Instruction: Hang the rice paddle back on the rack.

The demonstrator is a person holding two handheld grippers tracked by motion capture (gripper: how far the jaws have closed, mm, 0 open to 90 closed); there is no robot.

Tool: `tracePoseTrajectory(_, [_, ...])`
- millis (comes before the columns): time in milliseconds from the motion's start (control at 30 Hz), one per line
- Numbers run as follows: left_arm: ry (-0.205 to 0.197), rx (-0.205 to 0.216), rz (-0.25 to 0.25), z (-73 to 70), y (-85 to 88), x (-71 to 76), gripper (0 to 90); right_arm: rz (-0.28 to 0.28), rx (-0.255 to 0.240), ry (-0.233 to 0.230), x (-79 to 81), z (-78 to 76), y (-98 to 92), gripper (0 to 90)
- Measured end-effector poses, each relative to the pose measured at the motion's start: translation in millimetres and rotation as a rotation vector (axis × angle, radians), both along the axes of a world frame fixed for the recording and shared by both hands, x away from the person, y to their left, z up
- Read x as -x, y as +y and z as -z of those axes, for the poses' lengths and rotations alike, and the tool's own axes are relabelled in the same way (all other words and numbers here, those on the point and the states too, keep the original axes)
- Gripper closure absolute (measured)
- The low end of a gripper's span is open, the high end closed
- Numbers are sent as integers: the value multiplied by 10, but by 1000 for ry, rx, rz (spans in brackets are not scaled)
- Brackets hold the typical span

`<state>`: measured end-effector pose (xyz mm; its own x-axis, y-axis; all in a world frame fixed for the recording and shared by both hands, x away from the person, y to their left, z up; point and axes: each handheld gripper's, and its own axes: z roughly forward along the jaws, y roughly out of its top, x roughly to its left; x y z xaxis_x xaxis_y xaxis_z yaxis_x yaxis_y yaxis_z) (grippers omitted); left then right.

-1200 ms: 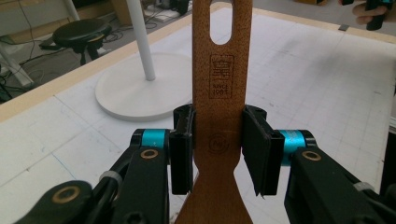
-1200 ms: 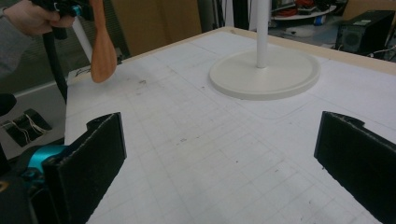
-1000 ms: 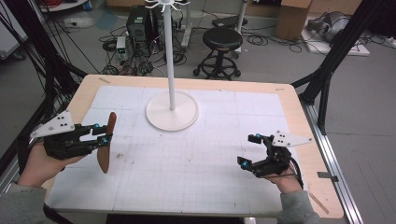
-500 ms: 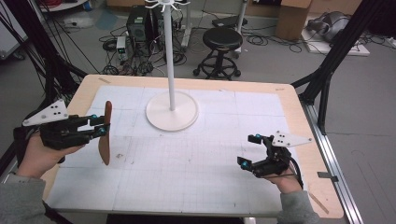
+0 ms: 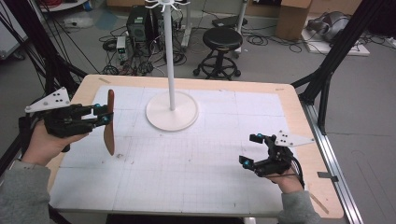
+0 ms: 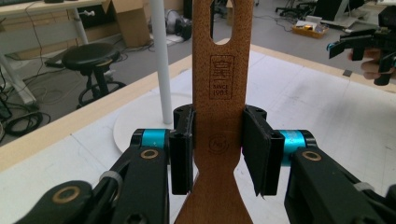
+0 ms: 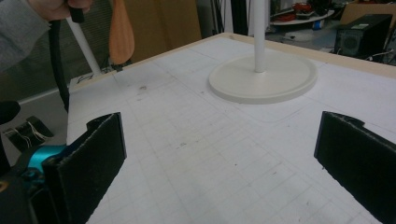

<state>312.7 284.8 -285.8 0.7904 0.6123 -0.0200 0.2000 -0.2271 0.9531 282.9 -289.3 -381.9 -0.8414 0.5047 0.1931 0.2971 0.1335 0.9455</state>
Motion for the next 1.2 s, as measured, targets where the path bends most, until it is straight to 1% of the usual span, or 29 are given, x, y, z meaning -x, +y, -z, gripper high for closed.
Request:
tracePoseTrajectory(167, [-23, 26, -12, -80, 22, -69, 652, -4, -2, -3, -7, 1, 6, 10])
tracePoseTrajectory(267, [-40, 45, -33, -136, 21, -115, 652, -2, -7, -2, -11, 2, -4, 10])
tracePoseTrajectory(300, [-41, 50, -37, -153, 17, -133, 652, 0, -9, 5, -7, 1, -4, 10])
tracePoseTrajectory(400, [-48, 51, -52, -200, -6, -196, 651, -3, -8, 1, -16, 4, -2, 10])
tracePoseTrajectory(467, [-48, 62, -57, -223, -21, -242, 652, -6, -6, 0, -20, 6, 1, 10])
tracePoseTrajectory(567, [-48, 75, -55, -260, -31, -308, 651, -5, -5, 1, -22, 6, 0, 10])
tracePoseTrajectory(600, [-48, 72, -57, -283, -35, -330, 652, -5, -7, 0, -23, 7, -1, 10])
tracePoseTrajectory(767, [-52, 86, -49, -351, -60, -392, 652, -4, -10, 5, -22, 6, -2, 10])
tracePoseTrajectory(933, [-51, 82, -42, -397, -89, -455, 651, -4, -12, 8, -18, 6, -5, 10])
tracePoseTrajectory(1000, [-50, 83, -37, -436, -104, -480, 651, -4, -13, 8, -20, 7, -3, 10])
tracePoseTrajectory(1067, [-47, 71, -39, -487, -130, -500, 651, -3, -13, 5, -25, 10, 2, 10])
tracePoseTrajectory(1167, [-49, 84, -28, -568, -154, -518, 651, -9, -4, 12, -29, 16, 19, 10])
tracePoseTrajectory(1200, [-50, 79, -24, -591, -161, -528, 651, -7, -4, 13, -31, 17, 19, 10])
